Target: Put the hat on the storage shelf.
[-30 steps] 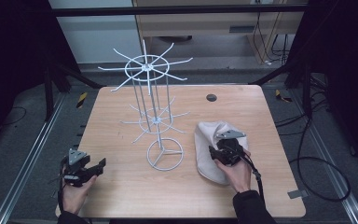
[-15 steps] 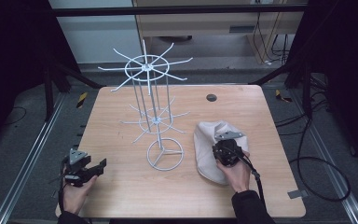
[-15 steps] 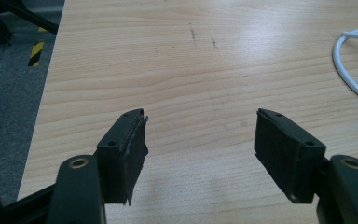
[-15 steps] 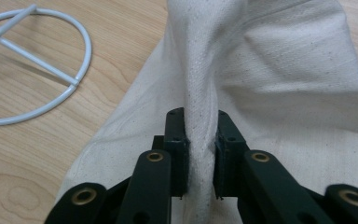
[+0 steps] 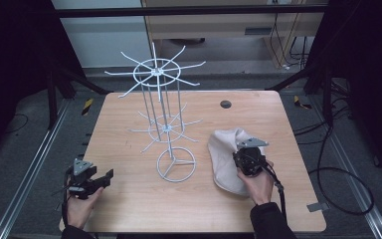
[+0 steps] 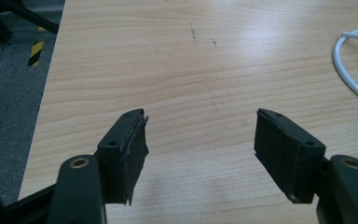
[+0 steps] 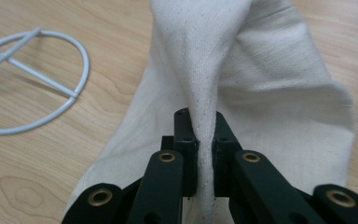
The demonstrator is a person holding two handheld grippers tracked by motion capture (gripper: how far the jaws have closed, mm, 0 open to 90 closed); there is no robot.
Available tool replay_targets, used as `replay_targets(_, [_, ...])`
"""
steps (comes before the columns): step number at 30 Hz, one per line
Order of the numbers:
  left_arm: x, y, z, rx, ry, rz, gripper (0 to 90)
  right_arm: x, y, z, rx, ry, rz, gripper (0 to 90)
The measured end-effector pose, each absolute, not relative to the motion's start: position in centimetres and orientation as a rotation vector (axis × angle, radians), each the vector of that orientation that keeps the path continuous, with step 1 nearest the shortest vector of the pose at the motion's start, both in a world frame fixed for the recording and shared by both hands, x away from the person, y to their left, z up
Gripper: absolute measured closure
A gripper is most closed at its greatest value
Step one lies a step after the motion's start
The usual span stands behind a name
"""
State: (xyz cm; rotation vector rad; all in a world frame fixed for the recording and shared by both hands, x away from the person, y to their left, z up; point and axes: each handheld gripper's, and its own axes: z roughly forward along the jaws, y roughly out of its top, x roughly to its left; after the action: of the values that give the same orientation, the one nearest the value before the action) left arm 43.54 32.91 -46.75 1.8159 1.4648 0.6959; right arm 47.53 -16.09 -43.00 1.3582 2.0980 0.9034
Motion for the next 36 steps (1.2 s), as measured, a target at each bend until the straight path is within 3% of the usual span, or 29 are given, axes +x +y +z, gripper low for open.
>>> replay_targets(36, [43.6, 32.7, -46.8, 1.826, 1.464, 0.691, 34.0, 44.4, -20.8, -37.7, 1.180, 1.862, 1.275, 86.0])
